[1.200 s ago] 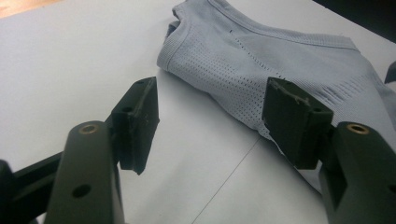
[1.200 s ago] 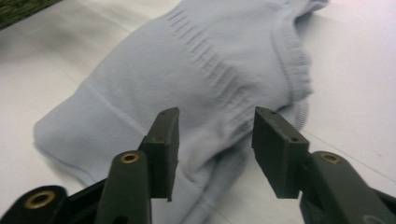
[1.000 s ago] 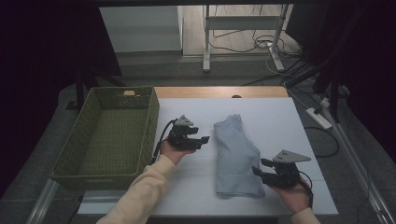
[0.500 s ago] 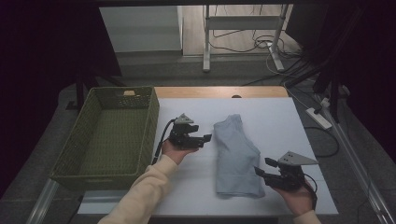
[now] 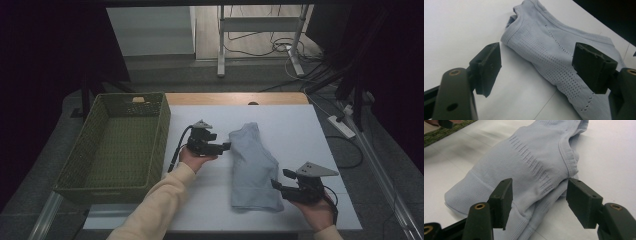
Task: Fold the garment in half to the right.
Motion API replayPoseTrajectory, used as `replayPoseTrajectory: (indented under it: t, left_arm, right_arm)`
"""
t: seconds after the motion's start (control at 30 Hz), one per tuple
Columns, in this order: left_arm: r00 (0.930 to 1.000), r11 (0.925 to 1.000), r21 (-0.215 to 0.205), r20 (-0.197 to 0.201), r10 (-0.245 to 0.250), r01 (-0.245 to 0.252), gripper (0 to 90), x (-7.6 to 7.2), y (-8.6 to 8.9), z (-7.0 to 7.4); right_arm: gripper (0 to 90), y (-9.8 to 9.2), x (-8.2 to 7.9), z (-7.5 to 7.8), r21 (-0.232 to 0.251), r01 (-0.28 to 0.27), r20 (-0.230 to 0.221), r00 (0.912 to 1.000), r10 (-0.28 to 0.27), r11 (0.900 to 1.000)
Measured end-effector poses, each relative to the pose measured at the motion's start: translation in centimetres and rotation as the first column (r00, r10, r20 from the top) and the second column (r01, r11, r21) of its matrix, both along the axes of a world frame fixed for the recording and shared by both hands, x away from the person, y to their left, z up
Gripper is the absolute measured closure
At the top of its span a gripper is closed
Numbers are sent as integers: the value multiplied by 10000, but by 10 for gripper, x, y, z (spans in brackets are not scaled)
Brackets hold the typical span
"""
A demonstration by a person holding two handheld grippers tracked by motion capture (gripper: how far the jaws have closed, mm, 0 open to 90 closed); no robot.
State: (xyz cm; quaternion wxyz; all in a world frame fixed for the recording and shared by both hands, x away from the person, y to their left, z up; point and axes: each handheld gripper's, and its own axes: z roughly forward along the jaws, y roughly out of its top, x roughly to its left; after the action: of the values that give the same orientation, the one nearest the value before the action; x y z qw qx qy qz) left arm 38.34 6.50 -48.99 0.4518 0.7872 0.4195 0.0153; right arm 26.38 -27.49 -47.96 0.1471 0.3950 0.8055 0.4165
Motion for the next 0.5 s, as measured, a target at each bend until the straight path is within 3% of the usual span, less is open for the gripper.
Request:
replayPoseTrajectory:
  t: [0.1, 0.2, 0.37, 0.5]
  left_arm:
    - [10000, 10000, -37, 52, 26, -26, 239, -2, 3, 2]
    - [9999, 10000, -21, 128, 16, -16, 240, -5, 7, 4]
    - [9998, 10000, -41, 178, 31, -30, 238, -8, 10, 6]
    - [9998, 10000, -24, 216, -5, 6, 239, -9, 11, 5]
  right_arm:
    - [378, 7, -4, 3, 35, -221, 63, 9997, 221, 9997]
    - [378, 27, -10, 5, 153, -923, -100, 9957, 924, 9956]
    - [379, 67, -19, 5, 78, -2249, -363, 9737, 2251, 9743]
    - [379, 87, -22, -1, -39, -3001, -721, 9515, 2991, 9539]
